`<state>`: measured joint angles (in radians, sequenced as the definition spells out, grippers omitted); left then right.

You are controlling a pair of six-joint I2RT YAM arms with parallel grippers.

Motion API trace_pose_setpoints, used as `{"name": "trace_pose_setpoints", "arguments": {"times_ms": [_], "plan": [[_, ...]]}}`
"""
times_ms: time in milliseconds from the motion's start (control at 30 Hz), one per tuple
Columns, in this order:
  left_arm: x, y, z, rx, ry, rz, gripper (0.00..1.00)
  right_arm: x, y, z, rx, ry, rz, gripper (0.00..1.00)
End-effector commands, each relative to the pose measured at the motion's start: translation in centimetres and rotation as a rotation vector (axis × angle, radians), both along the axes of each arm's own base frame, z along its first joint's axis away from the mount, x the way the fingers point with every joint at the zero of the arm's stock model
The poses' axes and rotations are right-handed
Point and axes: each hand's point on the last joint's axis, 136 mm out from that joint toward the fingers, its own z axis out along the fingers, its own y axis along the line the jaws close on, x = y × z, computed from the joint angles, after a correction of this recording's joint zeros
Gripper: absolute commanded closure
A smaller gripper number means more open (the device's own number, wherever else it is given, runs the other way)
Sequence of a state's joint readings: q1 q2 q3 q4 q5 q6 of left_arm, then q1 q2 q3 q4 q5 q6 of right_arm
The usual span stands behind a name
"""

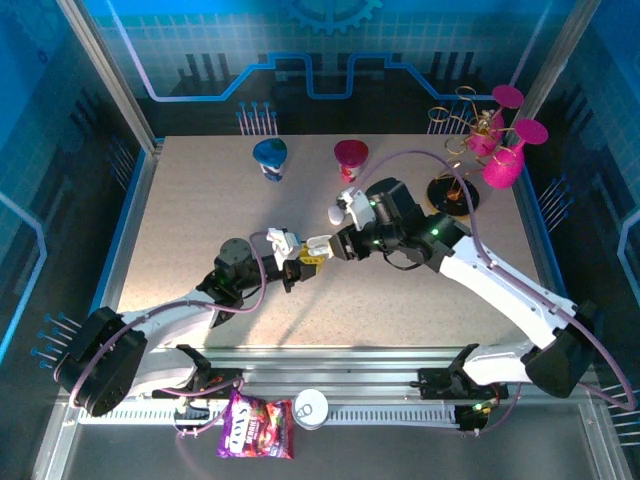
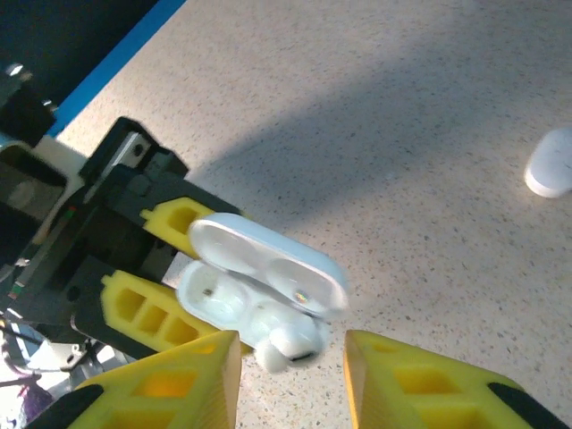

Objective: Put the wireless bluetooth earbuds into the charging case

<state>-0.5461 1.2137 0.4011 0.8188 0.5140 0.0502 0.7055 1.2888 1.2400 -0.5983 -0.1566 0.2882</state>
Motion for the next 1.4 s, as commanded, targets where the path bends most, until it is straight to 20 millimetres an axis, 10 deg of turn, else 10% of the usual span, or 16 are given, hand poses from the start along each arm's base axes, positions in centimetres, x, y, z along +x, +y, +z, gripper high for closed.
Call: {"name": "trace_pose_setpoints", "arguments": {"times_ms": [0,800,1367], "plan": [[-0.2,-0.2,0.9,-0.032,-0.024,-0.027,1.0,0.7,-1.2,0.2,0.089,0.067,-0.071,0.65],[0.2,-0.4,1.4,-0.047,-0.019,-0.028,1.0,-1.1,0.8,-2.9,0.014,0.171,0.025,0.71],[-0.3,-0.2,1.8,-0.057,-0.027,-0.035,1.0,-1.0,-1.0,-1.1,-0.004,0.073,-0.004,0.61]]}}
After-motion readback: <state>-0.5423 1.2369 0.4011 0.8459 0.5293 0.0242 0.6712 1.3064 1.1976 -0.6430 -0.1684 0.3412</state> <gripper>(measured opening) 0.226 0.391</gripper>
